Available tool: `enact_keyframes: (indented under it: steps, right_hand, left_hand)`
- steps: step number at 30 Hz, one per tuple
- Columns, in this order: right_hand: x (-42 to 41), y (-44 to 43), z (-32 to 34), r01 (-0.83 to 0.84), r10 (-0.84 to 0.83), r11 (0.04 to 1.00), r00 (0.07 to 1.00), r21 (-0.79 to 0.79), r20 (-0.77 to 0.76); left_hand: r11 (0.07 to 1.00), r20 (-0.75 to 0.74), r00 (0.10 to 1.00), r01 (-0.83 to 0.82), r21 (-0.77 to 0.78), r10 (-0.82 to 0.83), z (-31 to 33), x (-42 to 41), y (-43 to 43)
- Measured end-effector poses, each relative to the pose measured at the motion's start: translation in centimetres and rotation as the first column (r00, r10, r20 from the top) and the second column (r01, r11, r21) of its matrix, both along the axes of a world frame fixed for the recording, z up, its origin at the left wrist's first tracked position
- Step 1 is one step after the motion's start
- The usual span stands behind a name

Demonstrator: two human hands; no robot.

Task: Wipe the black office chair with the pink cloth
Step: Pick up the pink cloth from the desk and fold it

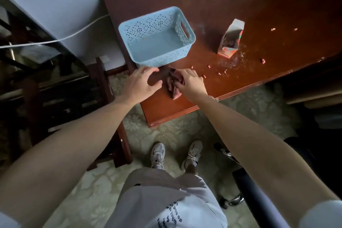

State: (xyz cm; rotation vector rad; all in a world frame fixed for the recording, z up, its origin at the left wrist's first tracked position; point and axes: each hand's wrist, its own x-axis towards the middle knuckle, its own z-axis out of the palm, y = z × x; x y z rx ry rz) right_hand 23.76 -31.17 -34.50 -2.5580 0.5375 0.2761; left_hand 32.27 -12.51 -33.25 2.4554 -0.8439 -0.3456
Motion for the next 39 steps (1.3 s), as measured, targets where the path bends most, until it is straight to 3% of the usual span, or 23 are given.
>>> enact_keyframes:
  steps: [10,18,27,35,39]
  right_hand:
    - [1.6,-0.3,-1.3,0.136,-0.137,0.991,0.989,-0.014,-0.051]
    - [0.9,-0.7,-0.3,0.229,-0.235,0.956,0.972,0.183,0.011]
    - [-0.5,-1.5,2.8,0.352,-0.457,0.784,0.885,0.511,0.092]
    - [-2.7,-2.0,5.5,0.376,-0.567,0.684,0.813,0.625,0.131]
    - [-4.0,-2.3,6.6,0.421,-0.689,0.558,0.716,0.715,0.115]
  left_hand:
    - [0.999,0.017,1.000,0.012,0.032,-0.013,-1.0,0.8,0.1]
    - [0.997,-0.063,0.997,0.055,0.060,-0.051,-0.6,0.6,-1.2]
    - [0.982,-0.177,0.972,0.173,0.080,-0.157,0.8,0.2,-3.9]
    - [0.981,-0.215,0.958,0.191,-0.017,-0.190,1.4,-0.7,-5.7]
    - [0.977,-0.238,0.952,0.164,-0.135,-0.192,2.7,-1.9,-6.5]
